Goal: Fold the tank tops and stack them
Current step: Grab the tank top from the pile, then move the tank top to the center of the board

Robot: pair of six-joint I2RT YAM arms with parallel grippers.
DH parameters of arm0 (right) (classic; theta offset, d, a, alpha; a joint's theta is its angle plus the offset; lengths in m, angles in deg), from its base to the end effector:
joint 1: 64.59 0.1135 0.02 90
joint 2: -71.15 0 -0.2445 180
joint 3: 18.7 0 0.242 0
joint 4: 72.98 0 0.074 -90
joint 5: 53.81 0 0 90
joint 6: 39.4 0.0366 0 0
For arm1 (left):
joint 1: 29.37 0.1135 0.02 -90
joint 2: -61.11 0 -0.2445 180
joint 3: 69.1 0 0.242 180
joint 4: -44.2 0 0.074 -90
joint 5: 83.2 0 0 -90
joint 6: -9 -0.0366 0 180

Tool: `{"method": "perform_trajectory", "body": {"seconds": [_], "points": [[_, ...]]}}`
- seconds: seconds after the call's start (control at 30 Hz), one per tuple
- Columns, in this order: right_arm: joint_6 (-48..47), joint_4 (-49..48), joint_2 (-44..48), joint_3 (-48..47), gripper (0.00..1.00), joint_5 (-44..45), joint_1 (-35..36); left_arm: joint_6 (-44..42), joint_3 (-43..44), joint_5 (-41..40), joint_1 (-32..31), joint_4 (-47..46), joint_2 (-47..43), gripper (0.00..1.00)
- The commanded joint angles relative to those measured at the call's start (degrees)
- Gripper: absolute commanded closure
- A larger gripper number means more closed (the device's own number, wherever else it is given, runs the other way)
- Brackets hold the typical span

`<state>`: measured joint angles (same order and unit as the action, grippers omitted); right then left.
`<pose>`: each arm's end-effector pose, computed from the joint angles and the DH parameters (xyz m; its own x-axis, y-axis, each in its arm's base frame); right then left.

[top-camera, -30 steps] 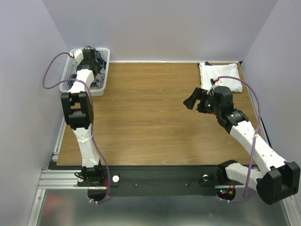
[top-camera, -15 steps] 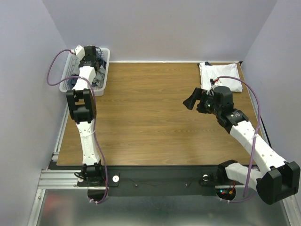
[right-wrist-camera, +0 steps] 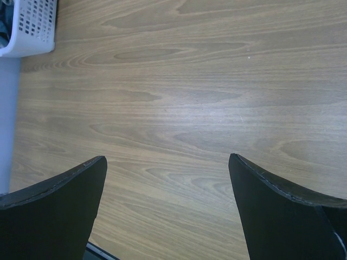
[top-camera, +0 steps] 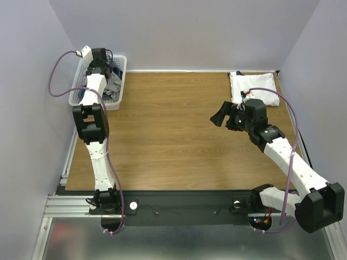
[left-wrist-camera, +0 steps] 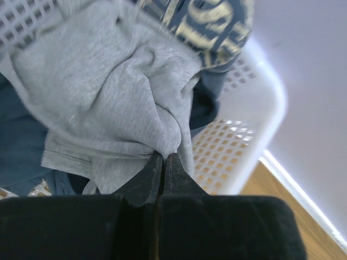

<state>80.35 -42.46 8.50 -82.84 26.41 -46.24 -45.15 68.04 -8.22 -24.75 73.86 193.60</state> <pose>0.2314 0.0833 0.2835 -0.6238 0.3083 -0.7182 -0.1632 0.8473 0.5054 0.5230 0.0518 0.2672 -0.1589 -0.5803 -0.7987 -0.4996 0.7450 -0.4419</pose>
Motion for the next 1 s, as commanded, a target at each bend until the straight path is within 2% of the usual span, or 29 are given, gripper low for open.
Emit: {"method": "perform_trajectory", "body": {"seconds": [0.0, 0.13, 0.3, 0.5, 0.53, 0.73, 0.87, 0.9, 0.97], "points": [[-0.58, -1.13, 0.08, -0.32, 0.0, -0.85, -0.33, -4.91, 3.87, -0.18, 0.3, -4.76, -13.91, 1.0], [-0.58, -1.05, -0.72, -0.76, 0.0, -1.03, -0.33, -8.69, 4.31, 4.82, -0.49, -7.66, -18.48, 1.0], [-0.58, -1.05, -0.72, -1.46, 0.0, -0.06, -0.33, -13.52, 6.59, 8.35, -4.45, -10.83, -24.02, 1.0], [-0.58, -1.05, 0.34, -2.34, 0.0, 1.25, -0.33, -20.55, 13.7, 8.08, -15.07, -12.32, -27.54, 1.0], [-0.58, -1.05, 0.51, -2.51, 0.0, 1.43, -0.33, -21.09, 14.23, 7.82, -17.87, -12.5, -28.07, 1.0], [-0.58, -1.05, 2.27, -2.69, 0.0, 3.63, -0.33, -22.23, 14.51, 7.47, -25.71, -14.7, -30.71, 1.0], [0.03, -1.05, 4.11, -2.17, 0.0, 5.82, -0.33, -18.21, 6.27, 7.9, -29.23, -17.23, -35.08, 1.0], [0.21, -1.05, 4.81, -1.99, 0.0, 6.7, -0.42, -17.67, 0.67, 7.73, -30.71, -19.42, -36.06, 1.0], [0.39, -1.05, 5.35, -1.73, 0.0, 7.4, -0.33, -14.78, -4.89, 6.95, -31.78, -20.84, -38.61, 1.0]]}}
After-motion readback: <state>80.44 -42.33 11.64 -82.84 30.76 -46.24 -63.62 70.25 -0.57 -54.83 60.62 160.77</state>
